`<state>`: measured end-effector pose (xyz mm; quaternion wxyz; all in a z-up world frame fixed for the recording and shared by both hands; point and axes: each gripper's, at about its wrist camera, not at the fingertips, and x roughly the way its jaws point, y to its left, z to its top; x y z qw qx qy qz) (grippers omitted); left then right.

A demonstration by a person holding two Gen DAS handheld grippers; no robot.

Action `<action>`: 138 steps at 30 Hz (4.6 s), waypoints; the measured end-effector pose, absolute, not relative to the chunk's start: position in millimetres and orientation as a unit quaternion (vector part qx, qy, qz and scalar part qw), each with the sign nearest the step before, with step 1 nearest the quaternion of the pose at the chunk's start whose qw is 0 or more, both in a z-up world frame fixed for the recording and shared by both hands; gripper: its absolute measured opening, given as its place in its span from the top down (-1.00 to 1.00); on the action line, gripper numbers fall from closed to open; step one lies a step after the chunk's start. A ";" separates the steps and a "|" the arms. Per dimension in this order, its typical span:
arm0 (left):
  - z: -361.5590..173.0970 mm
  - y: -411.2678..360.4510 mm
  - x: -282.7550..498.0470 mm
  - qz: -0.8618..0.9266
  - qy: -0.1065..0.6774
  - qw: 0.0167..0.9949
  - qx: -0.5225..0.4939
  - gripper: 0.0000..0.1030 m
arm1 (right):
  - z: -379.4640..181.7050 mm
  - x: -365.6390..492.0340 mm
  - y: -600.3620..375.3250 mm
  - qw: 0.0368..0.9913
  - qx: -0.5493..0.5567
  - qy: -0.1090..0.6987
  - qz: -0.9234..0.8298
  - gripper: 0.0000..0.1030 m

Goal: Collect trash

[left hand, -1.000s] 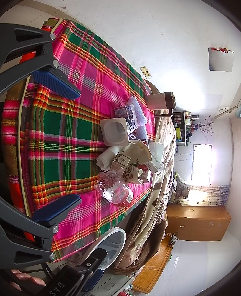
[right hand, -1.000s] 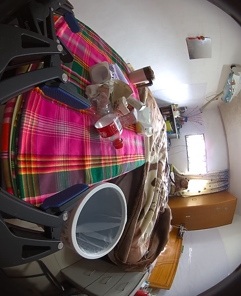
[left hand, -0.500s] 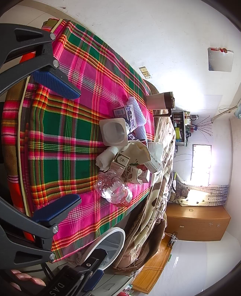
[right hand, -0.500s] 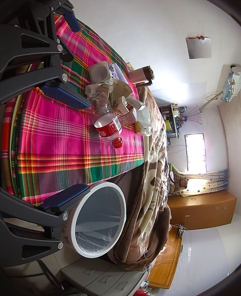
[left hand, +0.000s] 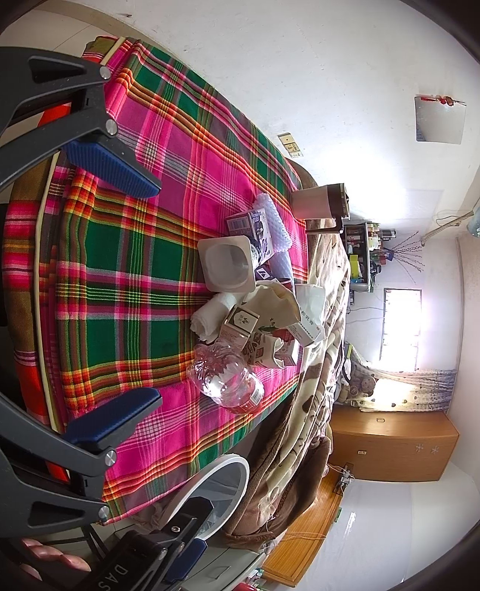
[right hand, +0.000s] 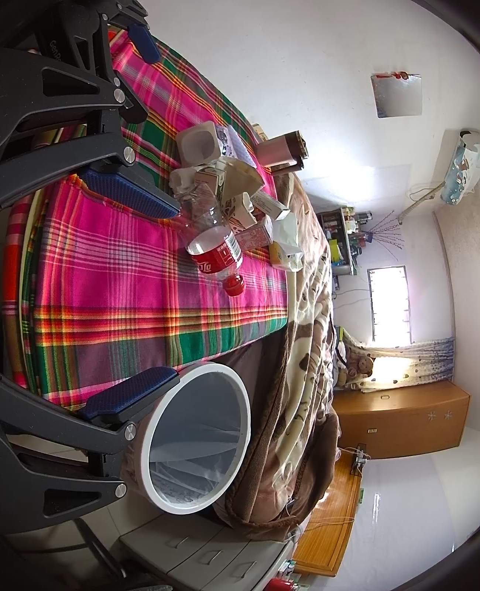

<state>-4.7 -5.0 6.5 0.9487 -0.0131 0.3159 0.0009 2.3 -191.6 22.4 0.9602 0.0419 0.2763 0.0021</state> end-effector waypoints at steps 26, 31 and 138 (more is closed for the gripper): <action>-5.7 75.2 124.5 0.010 0.369 0.926 -0.083 -1.00 | 1.4 105.9 -168.2 0.936 0.077 0.343 0.024 -0.63; -12.9 80.7 140.1 -0.007 0.390 0.913 -0.119 -1.00 | -1.4 122.9 -160.2 0.927 0.097 0.361 0.032 -0.63; 9.4 -249.5 139.0 -0.314 0.384 0.866 0.058 -0.39 | -17.7 94.6 -365.1 0.909 0.107 0.389 -0.105 -0.24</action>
